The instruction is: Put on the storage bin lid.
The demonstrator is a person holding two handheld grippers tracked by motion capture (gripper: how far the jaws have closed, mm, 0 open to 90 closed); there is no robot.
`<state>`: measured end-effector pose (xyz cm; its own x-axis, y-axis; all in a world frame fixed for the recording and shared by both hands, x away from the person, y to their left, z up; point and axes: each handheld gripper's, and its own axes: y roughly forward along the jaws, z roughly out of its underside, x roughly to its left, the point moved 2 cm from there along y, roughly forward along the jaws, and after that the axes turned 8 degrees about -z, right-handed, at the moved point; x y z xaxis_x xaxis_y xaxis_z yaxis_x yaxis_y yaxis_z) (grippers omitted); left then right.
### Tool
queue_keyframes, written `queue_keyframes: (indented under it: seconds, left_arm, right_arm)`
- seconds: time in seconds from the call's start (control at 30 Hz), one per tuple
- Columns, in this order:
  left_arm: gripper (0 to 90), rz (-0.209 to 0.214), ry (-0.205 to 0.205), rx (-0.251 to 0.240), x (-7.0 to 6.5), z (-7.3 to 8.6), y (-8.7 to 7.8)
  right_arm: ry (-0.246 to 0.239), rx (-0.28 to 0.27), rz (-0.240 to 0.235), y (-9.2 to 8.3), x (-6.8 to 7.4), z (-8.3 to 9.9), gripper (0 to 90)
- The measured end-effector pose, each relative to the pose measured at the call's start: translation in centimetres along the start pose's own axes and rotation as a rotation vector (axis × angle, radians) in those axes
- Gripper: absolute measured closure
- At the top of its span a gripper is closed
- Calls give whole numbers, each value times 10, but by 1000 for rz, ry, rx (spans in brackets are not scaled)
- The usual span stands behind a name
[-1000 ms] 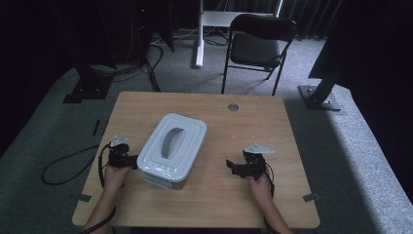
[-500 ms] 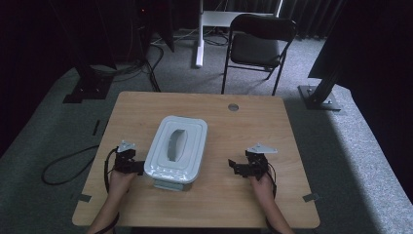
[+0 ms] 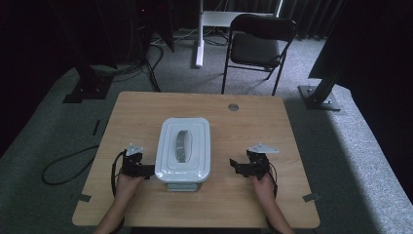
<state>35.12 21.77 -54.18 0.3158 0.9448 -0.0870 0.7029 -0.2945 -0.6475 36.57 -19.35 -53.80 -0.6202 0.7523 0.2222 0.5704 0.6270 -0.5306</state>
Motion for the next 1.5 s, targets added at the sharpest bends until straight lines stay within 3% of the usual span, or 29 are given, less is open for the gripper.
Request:
queue_keyframes:
  seconds: [0.13,0.2,0.43,0.6,0.83,1.03,1.3,1.4,1.5]
  left_arm:
    - [8,-2,-3,3,0,1,1]
    - [8,-25,12,-7,1,2,2]
    - [8,-25,27,-98,9,2,-6]
    - [8,-17,40,-136,14,4,-10]
    - [8,-36,57,-148,22,10,-14]
    - [8,-64,37,-154,29,17,-18]
    - [8,-87,12,-137,41,24,-22]
    - [8,-105,3,-130,46,29,-25]
    - [8,-121,-4,-116,51,35,-26]
  right_arm:
    - [8,-5,7,-2,-2,1,116]
    - [12,-5,11,-3,-4,2,116]
    - [9,-2,34,-8,-8,5,116]
    - [9,7,53,-11,-12,9,116]
    - [19,-13,49,-16,-14,14,116]
    - [27,-26,60,-21,-21,19,116]
    - [41,-16,112,-30,-34,30,116]
    - [44,-22,165,-34,-39,33,116]
    - [66,-23,188,-36,-43,35,116]
